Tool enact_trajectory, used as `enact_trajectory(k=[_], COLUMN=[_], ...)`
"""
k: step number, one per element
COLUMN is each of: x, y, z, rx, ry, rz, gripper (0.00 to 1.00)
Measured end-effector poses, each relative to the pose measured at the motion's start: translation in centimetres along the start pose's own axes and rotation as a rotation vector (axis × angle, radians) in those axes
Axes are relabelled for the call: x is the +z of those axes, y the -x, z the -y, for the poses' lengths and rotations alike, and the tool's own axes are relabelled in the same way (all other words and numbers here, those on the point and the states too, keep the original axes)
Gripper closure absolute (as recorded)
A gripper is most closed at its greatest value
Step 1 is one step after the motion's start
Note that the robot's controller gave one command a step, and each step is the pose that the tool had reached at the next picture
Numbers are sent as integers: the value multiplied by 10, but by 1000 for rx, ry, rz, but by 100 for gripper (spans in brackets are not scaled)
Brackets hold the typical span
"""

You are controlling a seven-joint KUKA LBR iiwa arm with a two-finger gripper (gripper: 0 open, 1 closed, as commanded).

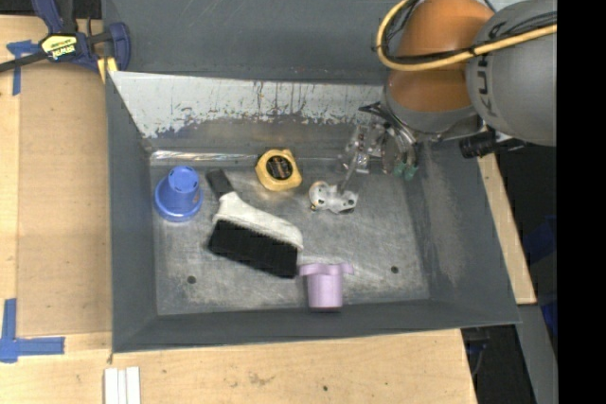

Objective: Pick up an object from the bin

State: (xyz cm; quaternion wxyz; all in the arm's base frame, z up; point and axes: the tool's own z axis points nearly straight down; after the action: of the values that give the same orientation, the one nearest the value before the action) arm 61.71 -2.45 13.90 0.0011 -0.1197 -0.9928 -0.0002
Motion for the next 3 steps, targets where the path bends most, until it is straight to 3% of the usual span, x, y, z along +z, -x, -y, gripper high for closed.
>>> enact_trajectory(k=[1,2,3], x=[-19,-20,61], y=[4,5,3], z=[4,4,-3], rx=[4,3,48], ry=[0,0,1], rz=[3,5,9], gripper=[0,0,100])
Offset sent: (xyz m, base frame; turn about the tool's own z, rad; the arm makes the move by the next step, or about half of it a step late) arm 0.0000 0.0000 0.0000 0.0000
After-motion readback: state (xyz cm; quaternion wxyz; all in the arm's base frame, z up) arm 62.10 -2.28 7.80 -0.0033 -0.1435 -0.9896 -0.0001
